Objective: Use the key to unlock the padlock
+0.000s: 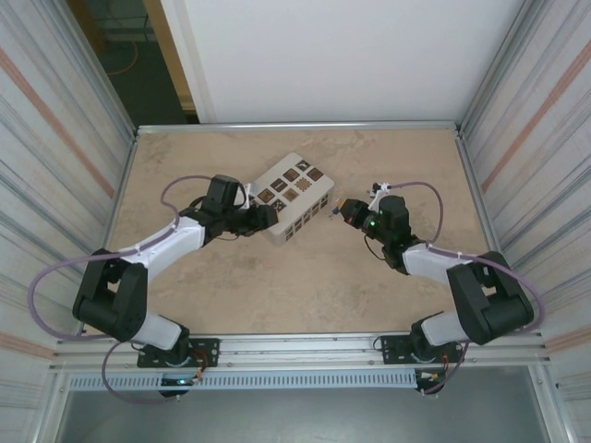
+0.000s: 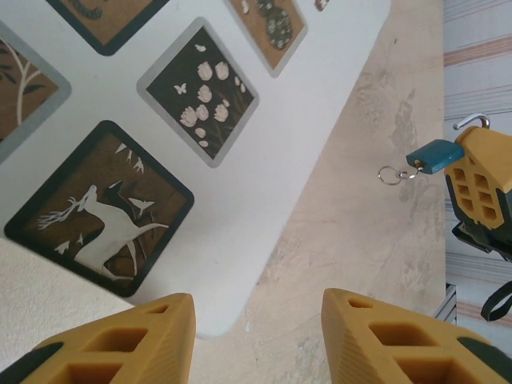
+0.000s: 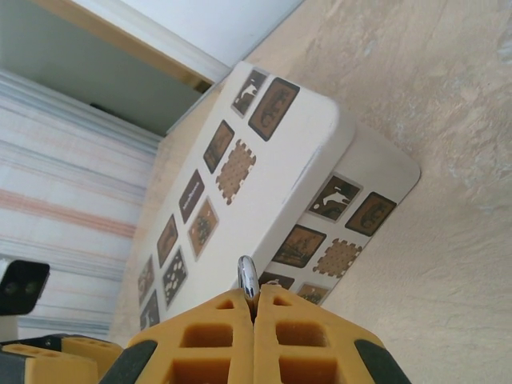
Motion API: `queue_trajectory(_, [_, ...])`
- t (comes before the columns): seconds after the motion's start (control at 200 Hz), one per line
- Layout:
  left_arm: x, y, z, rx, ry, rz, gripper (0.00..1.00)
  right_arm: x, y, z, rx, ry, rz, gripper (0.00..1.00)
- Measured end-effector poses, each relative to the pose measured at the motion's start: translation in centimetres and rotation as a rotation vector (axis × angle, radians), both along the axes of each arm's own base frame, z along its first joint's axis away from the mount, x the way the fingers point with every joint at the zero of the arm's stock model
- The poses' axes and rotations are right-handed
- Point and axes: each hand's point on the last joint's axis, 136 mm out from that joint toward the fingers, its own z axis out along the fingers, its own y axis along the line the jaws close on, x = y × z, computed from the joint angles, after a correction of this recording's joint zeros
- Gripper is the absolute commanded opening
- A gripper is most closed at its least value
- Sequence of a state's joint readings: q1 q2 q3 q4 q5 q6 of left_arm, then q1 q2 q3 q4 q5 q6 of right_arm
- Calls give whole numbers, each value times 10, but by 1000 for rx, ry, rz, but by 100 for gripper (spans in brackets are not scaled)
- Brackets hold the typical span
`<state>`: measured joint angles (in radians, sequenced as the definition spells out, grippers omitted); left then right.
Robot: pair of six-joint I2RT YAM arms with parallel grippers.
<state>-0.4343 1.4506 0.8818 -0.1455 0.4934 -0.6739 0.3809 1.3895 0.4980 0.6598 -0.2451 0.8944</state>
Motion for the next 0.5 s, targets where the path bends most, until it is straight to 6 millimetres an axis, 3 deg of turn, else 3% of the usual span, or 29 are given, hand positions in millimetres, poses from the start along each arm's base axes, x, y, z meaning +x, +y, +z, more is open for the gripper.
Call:
queue_trajectory(0.301, [-5, 12, 53, -13, -178, 18, 54, -18, -2, 14, -122, 6, 39, 0])
queue_trajectory(0.501, [-18, 31, 76, 19, -297, 43, 57, -32, 1, 23, -187, 13, 82, 0])
